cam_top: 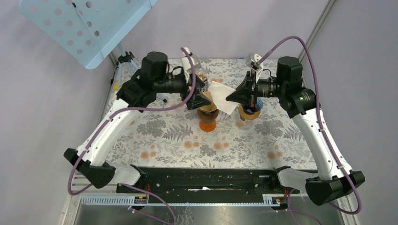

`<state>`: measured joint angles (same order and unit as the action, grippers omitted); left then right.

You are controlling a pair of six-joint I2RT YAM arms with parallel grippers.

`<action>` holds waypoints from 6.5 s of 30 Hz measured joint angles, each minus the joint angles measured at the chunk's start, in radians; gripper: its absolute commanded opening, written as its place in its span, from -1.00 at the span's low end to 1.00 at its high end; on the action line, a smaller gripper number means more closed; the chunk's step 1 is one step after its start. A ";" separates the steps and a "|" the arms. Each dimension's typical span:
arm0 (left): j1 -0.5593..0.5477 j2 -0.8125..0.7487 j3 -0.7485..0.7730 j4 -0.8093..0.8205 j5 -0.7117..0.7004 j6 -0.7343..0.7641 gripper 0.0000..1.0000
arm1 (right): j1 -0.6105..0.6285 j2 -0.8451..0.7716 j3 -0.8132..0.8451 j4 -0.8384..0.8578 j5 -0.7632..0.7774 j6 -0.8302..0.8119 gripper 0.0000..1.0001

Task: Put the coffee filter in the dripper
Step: Place the coffee filter in the coffee dripper.

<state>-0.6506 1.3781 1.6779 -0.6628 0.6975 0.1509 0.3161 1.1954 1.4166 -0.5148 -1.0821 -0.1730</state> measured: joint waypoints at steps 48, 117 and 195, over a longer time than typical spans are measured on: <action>-0.105 0.111 -0.036 -0.028 0.171 -0.127 -1.00 | -0.067 0.004 0.003 -0.184 -0.043 -0.148 0.20; 0.063 -0.008 -0.240 0.111 0.222 -0.099 0.33 | -0.048 -0.013 -0.182 0.319 -0.266 0.339 -1.00; 0.058 0.027 -0.280 0.187 0.314 -0.213 0.25 | -0.048 -0.013 -0.204 0.311 -0.208 0.340 -1.00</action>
<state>-0.5926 1.4048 1.3979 -0.4755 1.0111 -0.0624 0.2684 1.1820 1.2125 -0.2039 -1.2896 0.1673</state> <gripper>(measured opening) 0.622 0.015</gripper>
